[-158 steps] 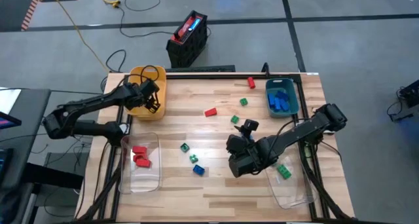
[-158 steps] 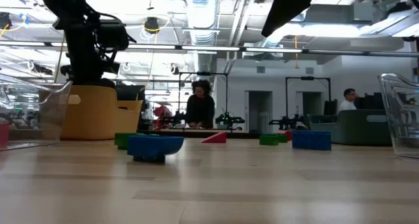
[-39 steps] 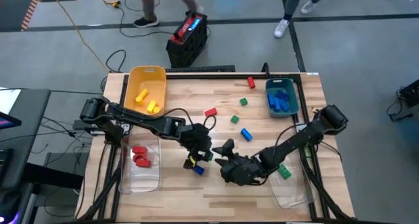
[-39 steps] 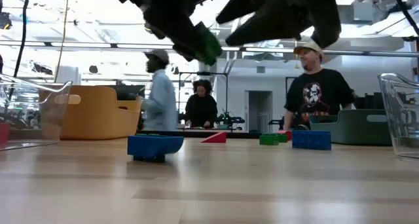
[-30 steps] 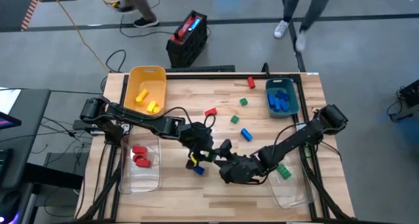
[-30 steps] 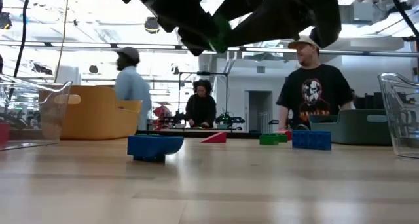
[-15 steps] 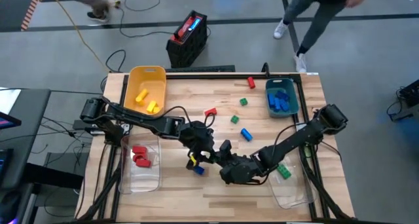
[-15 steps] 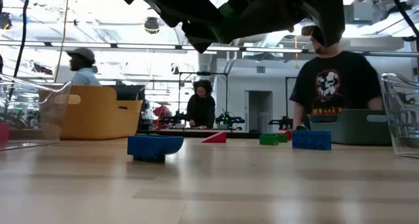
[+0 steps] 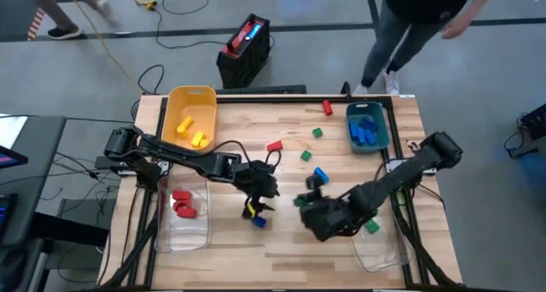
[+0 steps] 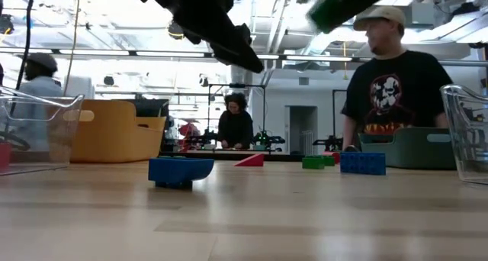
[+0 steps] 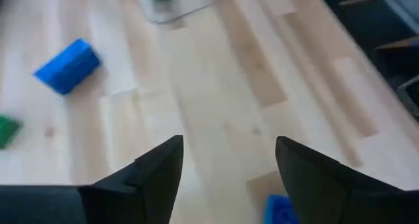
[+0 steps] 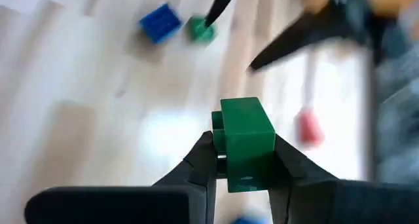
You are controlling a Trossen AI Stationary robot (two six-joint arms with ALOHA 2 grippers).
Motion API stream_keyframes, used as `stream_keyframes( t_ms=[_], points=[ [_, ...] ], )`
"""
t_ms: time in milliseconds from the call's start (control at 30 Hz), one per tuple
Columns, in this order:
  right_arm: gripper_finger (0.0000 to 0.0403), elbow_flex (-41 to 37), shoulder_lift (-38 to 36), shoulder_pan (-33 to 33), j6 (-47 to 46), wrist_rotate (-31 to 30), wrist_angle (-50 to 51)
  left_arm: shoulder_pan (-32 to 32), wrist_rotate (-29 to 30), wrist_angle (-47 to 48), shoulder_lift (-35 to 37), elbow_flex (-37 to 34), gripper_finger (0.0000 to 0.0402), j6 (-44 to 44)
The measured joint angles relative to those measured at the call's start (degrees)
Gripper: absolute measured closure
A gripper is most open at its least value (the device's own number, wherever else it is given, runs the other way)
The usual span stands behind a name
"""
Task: Sort blocks
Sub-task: Put the green game piece into the right transparent bin
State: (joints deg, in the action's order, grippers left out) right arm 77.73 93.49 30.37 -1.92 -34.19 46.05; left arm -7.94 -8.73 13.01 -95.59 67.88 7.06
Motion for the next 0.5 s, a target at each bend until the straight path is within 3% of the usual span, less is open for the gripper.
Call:
stream_keyframes(
  t_ms=[133,267,400,500],
  points=[
    [0.0311,6.0,-2.9,0.0,-17.4,11.3,14.6,0.0,3.0,0.7,0.0,0.0,0.0162,1.7],
    [0.0311,7.2,-4.2,0.0,-31.0,21.9,23.1,0.0,3.6,1.0,0.0,-0.6,0.0162,2.9],
    [0.0311,4.0,-4.3,1.0,-41.7,30.1,30.4,-0.1,3.7,-2.6,0.0,-5.0,0.0162,2.9],
    [0.0311,-0.6,-4.3,2.7,-46.8,35.6,30.4,-0.8,3.7,-4.4,0.0,-8.1,0.0162,1.9]
  ],
)
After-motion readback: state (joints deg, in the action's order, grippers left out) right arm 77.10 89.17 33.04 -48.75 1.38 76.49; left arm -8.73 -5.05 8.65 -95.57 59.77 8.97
